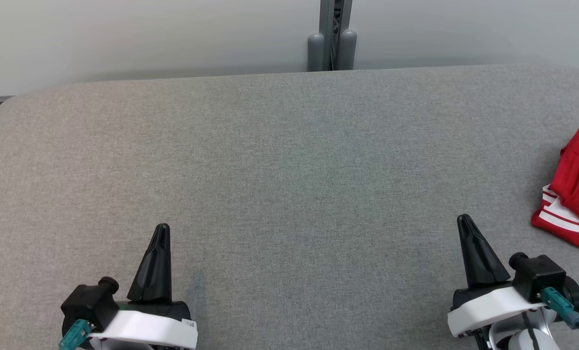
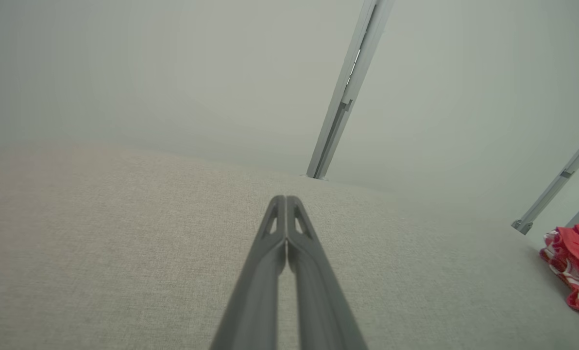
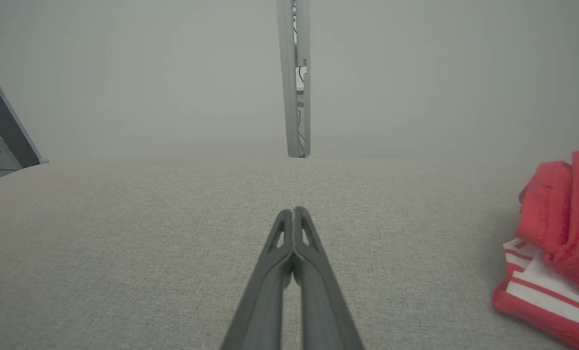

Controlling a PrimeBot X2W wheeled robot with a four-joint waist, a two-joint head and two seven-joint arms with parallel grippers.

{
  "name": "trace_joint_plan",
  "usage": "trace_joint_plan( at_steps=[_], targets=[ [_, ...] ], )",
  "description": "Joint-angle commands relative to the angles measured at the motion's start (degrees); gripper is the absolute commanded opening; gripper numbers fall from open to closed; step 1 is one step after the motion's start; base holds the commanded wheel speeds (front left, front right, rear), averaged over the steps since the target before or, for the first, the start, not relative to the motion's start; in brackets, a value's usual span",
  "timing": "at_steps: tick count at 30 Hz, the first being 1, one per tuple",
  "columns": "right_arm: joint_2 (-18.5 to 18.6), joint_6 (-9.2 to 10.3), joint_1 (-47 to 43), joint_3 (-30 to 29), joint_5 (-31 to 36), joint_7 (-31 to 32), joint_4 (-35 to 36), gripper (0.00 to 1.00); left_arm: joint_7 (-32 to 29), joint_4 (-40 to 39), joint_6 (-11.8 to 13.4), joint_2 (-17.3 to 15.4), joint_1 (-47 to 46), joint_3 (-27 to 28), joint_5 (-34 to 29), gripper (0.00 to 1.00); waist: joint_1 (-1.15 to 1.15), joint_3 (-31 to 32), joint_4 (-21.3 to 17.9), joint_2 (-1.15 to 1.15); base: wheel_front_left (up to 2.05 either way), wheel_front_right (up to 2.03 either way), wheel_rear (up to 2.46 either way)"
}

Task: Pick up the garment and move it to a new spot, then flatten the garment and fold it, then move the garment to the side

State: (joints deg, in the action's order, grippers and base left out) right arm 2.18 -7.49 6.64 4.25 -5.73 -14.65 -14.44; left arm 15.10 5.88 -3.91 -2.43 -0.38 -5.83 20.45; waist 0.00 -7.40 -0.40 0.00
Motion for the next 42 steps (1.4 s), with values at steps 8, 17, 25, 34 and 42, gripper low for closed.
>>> trace_joint_plan(
  at_steps=[8,17,25,34,42],
  targets=[
    [0.45,0.0,0.93,-2.07,-11.48,2.53,0.15,0.0,-2.45,1.61,-0.18,-0.43,-2.72,0.49,9.93,0.0,0.0,0.54,0.02,0.0,0.0,0.0,0.0],
    [0.73,0.0,1.31,-3.76,-21.03,4.74,-0.26,0.0,-4.59,4.49,-0.75,-0.68,-5.12,0.88,18.19,0.0,0.0,1.08,0.05,0.0,0.0,0.0,0.0],
    [0.93,0.0,1.55,-4.98,-27.82,6.29,-0.54,0.0,-6.13,6.53,-1.14,-0.83,-6.79,1.19,24.03,0.0,0.0,1.49,0.07,0.0,0.0,0.0,0.0],
    [1.16,0.0,1.81,-6.39,-35.79,8.14,-0.89,0.0,-7.99,8.79,-1.52,-0.99,-8.73,1.62,30.83,0.0,0.0,2.02,0.1,0.0,0.0,0.0,0.0],
    [1.32,0.0,1.98,-7.52,-42.27,9.59,-1.17,0.0,-9.51,10.4,-1.78,-1.09,-10.2,2.03,36.33,0.0,0.0,2.49,0.12,0.0,0.0,0.0,0.0]
  ],
)
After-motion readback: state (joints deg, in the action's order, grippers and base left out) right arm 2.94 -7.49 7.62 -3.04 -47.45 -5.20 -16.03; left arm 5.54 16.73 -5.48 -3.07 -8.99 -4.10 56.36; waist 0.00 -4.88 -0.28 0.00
